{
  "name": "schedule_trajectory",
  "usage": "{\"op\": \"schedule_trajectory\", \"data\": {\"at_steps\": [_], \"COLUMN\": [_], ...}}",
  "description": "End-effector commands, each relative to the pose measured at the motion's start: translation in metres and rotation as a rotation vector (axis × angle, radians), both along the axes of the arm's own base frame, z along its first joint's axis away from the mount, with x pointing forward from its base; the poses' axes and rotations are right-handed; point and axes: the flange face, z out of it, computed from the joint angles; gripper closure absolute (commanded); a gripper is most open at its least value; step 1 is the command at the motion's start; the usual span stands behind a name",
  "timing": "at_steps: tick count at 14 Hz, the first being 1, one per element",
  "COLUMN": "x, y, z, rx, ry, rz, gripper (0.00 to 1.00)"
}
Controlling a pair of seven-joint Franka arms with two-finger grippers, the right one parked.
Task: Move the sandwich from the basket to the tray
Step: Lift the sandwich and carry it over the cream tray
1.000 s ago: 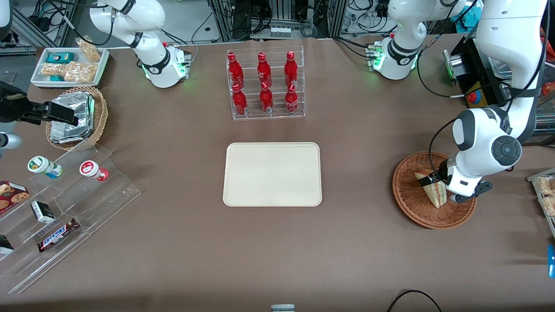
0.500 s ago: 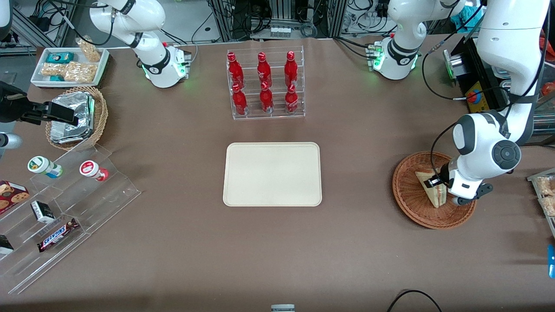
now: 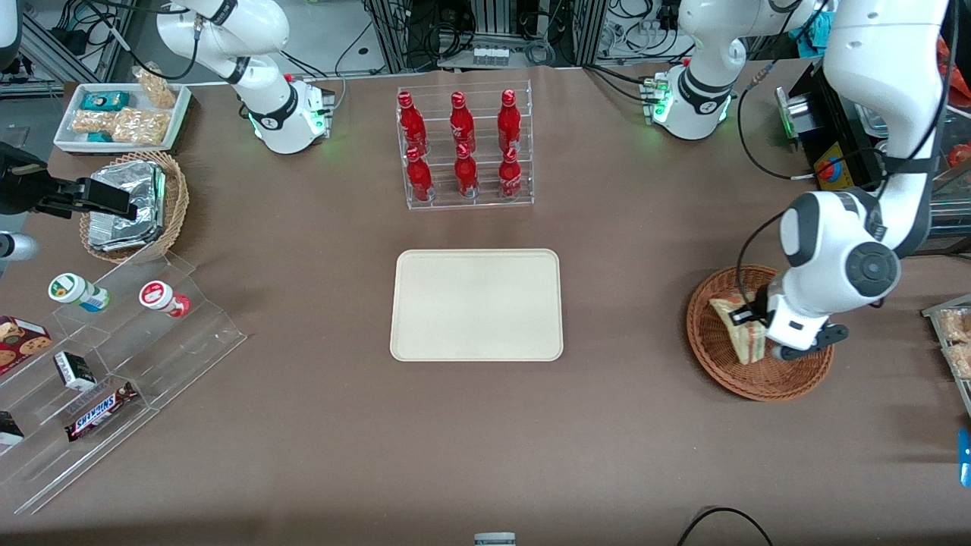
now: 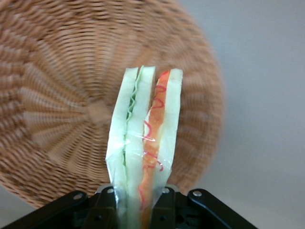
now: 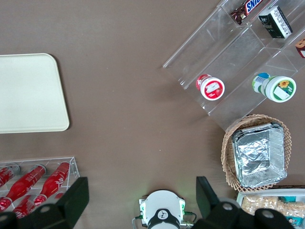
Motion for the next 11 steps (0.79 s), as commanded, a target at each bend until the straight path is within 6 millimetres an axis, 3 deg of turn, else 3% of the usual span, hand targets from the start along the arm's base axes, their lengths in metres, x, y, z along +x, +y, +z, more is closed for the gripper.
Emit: {"op": "schedule_trajectory", "data": {"at_steps": [1, 3, 6, 8, 10, 11], "x": [-0.004, -0.008, -0.035, -0.057, -0.076, -0.087], "y": [-0.077, -0.137, -0.244, -0.313, -0.395, -0.425], "z": [0.006, 0.003, 0.010, -0.001, -0.017, -0.025], "rx": [0.006, -0.002, -0.008, -0.023, -0.040, -0.034], "ry": [-0.004, -0.013, -0.037, -0.037, -0.050, -0.054], "rz": [-0.095, -0.109, -0.154, -0.154, -0.141, -0.132], "gripper": [0.89, 0.88, 0.87, 0.86, 0.84, 0.84]}}
